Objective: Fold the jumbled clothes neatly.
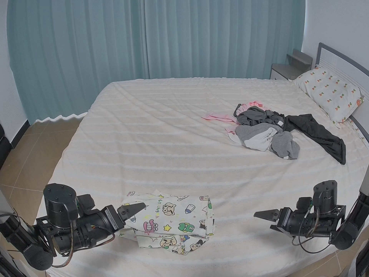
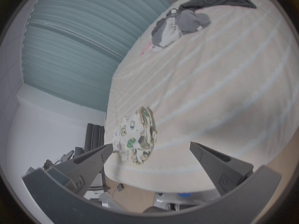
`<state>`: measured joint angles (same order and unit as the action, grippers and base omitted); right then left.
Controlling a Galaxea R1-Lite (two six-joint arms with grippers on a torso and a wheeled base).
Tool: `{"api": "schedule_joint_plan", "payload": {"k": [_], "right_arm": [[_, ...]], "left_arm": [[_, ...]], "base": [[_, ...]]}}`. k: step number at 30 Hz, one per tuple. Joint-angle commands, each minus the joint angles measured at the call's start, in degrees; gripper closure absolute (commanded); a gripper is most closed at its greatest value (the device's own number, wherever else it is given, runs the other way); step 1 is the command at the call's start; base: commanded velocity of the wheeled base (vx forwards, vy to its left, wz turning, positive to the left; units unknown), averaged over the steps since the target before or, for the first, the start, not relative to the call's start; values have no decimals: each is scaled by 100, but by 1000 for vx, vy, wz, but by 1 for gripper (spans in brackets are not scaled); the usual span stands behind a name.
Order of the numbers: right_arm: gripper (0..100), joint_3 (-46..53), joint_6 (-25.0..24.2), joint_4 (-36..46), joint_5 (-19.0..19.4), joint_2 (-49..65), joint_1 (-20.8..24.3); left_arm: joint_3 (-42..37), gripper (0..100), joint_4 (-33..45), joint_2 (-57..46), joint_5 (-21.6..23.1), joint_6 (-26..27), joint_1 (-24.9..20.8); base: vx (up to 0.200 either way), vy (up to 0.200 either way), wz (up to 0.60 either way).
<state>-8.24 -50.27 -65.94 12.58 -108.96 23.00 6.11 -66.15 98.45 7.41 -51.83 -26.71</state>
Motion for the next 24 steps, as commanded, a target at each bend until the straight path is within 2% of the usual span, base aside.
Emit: {"api": "schedule_joint_plan", "payload": {"k": [1,4,8,10,13,16,24], "right_arm": [[0,-978,26,239,-441,-679,662],[0,-1347,70,248,-555,-1154,890],[0,-1962,615,380,-599,-1690,925],[0,-2199,747,459,-783,-1901,943],[0,-2191,747,468,-1056,-2121,978],[0,-1936,756,433,-1047,-2077,934],[0,-1593,765,398,-1021,-1980,1066]], "left_arm": [[-92,0,-39,16,542,7,773],[-83,0,-47,78,683,-2,1010],[-66,0,-47,280,814,-2,1212],[-66,0,-47,385,841,-2,1265],[-66,0,-56,535,894,-2,1300],[-39,0,-56,746,902,-2,1300],[-189,0,-645,1247,946,-11,1282]], "base": [[0,200,0],[0,200,0],[0,200,0],[0,200,0],[0,200,0],[0,200,0],[0,0,0]]}}
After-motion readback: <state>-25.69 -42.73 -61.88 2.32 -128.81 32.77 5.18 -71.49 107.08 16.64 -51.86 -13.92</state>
